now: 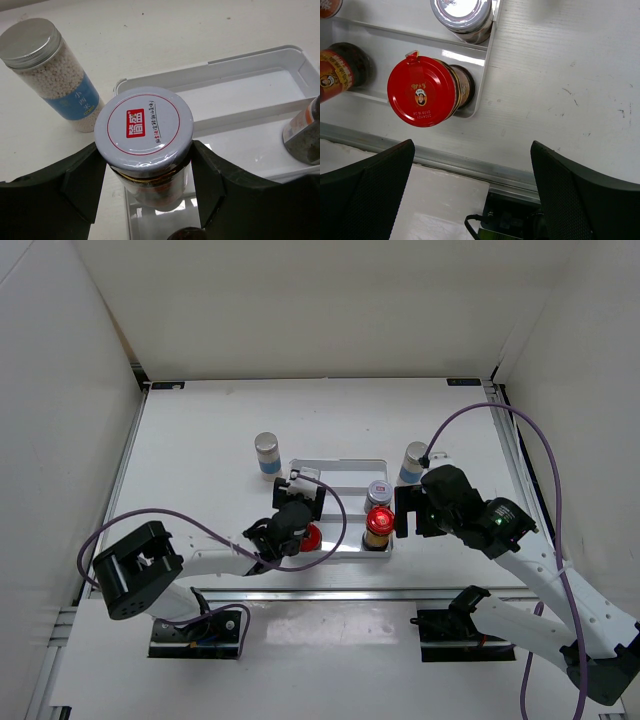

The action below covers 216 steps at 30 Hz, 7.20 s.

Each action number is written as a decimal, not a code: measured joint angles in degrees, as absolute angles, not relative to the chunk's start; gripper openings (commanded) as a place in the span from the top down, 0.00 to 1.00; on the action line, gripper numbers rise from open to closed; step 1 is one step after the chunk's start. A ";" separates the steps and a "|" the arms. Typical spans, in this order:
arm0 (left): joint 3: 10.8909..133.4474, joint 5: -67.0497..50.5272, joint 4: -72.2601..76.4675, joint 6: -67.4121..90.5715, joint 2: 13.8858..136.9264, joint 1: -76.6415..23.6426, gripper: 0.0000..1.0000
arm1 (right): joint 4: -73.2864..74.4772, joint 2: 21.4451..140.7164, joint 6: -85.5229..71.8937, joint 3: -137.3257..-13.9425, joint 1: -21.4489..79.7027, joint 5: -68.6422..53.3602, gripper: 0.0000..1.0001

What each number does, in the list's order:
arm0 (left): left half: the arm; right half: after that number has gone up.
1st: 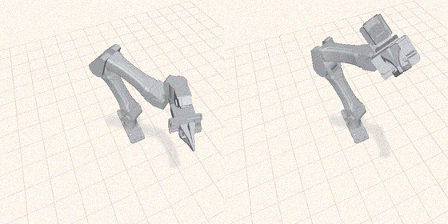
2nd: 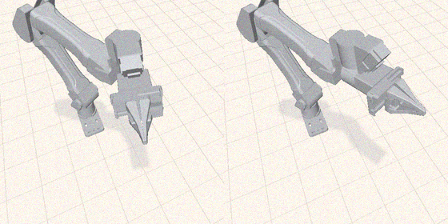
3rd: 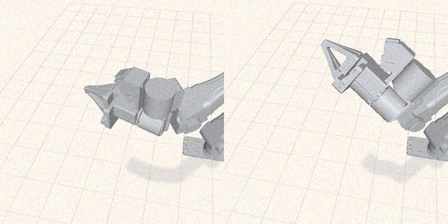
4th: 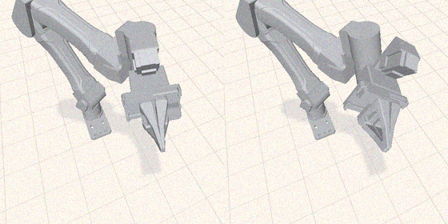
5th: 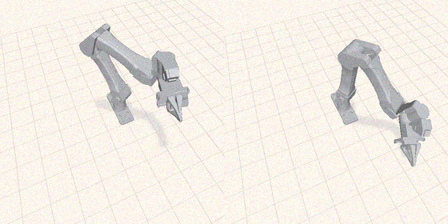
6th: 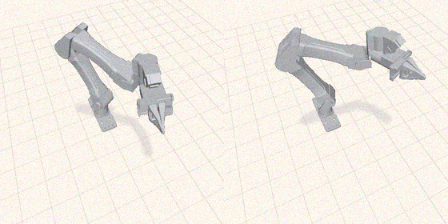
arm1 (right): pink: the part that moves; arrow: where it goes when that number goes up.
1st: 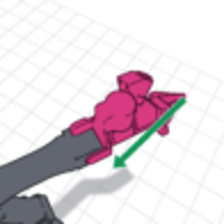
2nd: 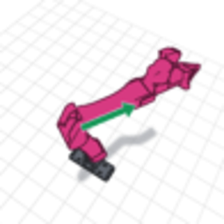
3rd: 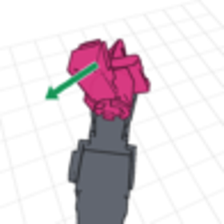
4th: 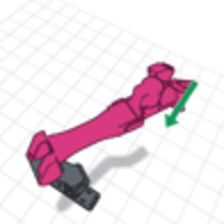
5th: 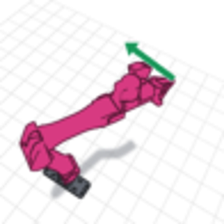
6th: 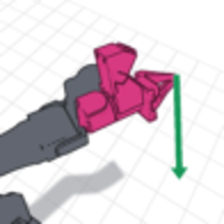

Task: Organize the condiment bottles

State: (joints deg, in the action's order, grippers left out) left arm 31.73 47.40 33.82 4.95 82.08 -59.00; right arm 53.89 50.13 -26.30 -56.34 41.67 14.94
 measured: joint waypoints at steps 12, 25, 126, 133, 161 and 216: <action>34.74 44.91 28.56 5.96 83.09 -57.14 0.27 | 53.89 50.09 -26.33 -56.34 41.65 14.85 0.04; 38.13 42.61 27.03 7.64 85.03 -53.34 0.20 | 52.18 45.06 -24.10 -55.37 41.67 12.40 0.13; 44.60 45.67 -5.50 1.17 46.30 -31.07 0.00 | 53.01 104.66 -22.65 -95.33 40.97 8.19 0.00; 44.60 45.63 -5.52 1.04 46.57 -31.07 0.00 | 52.18 87.96 -19.99 -95.31 27.81 14.57 0.00; 44.60 45.63 -5.52 0.67 48.25 -31.07 0.00 | 52.36 103.20 -18.63 -92.97 13.89 7.51 0.91; 44.60 38.83 -5.43 0.58 53.91 -31.07 0.00 | 42.48 101.30 -21.04 -83.68 32.40 15.40 0.00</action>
